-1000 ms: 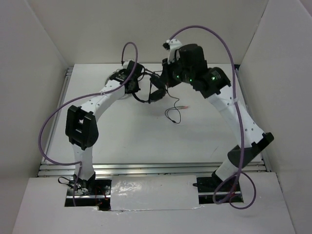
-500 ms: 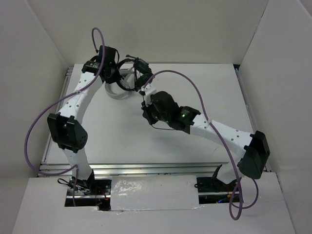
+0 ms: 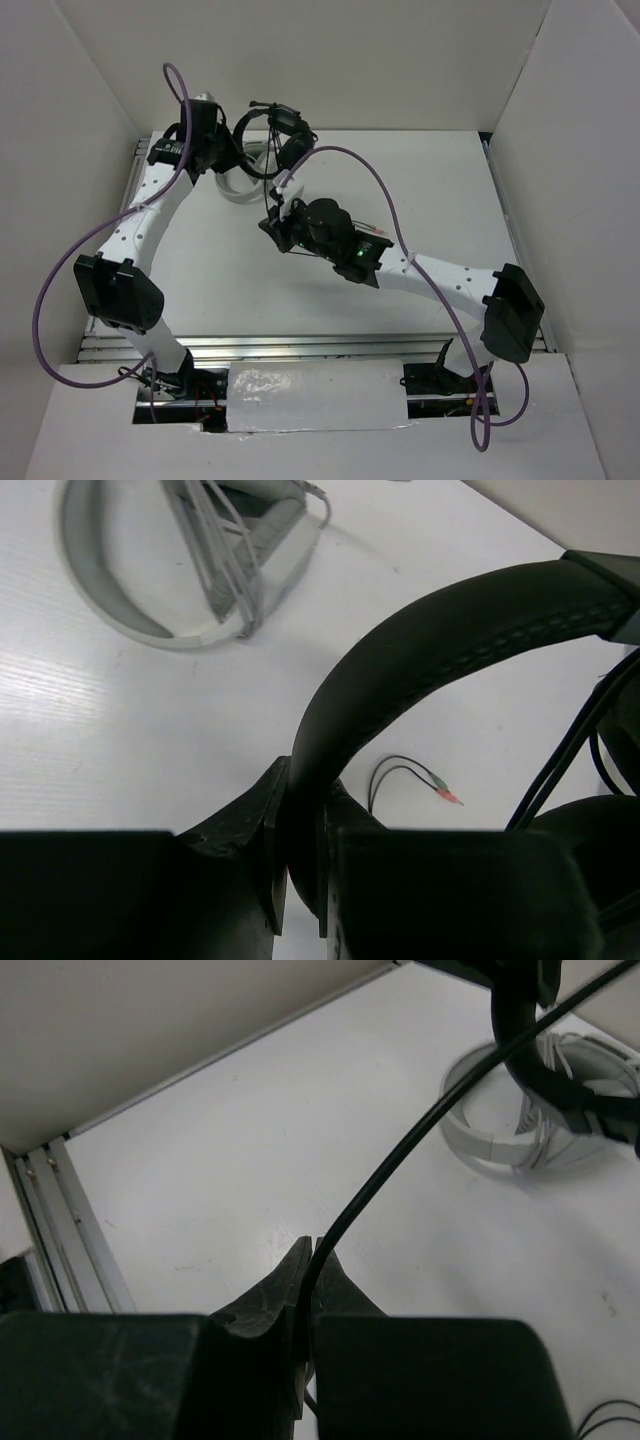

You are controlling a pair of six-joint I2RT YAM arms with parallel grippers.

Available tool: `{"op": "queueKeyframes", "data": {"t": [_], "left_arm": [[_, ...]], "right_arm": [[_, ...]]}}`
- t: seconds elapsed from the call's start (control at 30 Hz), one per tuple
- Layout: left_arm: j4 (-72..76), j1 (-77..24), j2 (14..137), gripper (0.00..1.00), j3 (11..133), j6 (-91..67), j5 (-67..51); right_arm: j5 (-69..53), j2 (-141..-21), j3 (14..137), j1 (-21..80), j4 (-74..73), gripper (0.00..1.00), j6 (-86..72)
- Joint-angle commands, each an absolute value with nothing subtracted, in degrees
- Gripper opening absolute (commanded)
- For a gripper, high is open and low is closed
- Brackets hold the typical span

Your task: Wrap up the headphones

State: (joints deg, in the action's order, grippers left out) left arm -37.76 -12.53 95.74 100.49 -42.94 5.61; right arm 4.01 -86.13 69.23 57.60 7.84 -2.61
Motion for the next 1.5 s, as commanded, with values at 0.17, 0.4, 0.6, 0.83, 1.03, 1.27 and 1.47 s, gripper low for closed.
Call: {"op": "queueKeyframes", "data": {"t": [0.17,0.4,0.6,0.83,1.03,1.27,1.47], "left_arm": [[-31.2,-9.2,90.6,0.00,103.7,-39.7,-8.2],[-34.0,-10.1,86.2,0.00,104.2,-38.9,-1.9],[-32.0,-10.3,83.6,0.00,103.2,-40.3,-5.9],[-32.0,-10.4,81.5,0.00,107.5,-38.7,-13.6],[-33.7,-10.0,79.6,0.00,113.9,-37.0,-17.9],[-37.2,-9.1,82.8,0.00,125.9,-36.5,-25.4],[-39.8,-6.3,83.5,0.00,131.9,-36.6,-28.4]], "right_arm": [[4.6,-85.1,50.7,51.8,28.5,0.02,-3.1],[8.1,-85.2,45.8,49.9,38.7,0.04,-1.9],[5.1,-88.7,42.9,49.8,52.5,0.13,-2.5],[6.4,-94.2,48.2,48.6,51.7,0.30,-1.6],[2.2,-96.1,48.3,45.6,47.0,0.34,-7.2],[0.3,-99.9,54.7,44.9,32.8,0.38,-12.6],[-2.2,-110.6,69.7,42.8,13.0,0.36,-18.9]]}}
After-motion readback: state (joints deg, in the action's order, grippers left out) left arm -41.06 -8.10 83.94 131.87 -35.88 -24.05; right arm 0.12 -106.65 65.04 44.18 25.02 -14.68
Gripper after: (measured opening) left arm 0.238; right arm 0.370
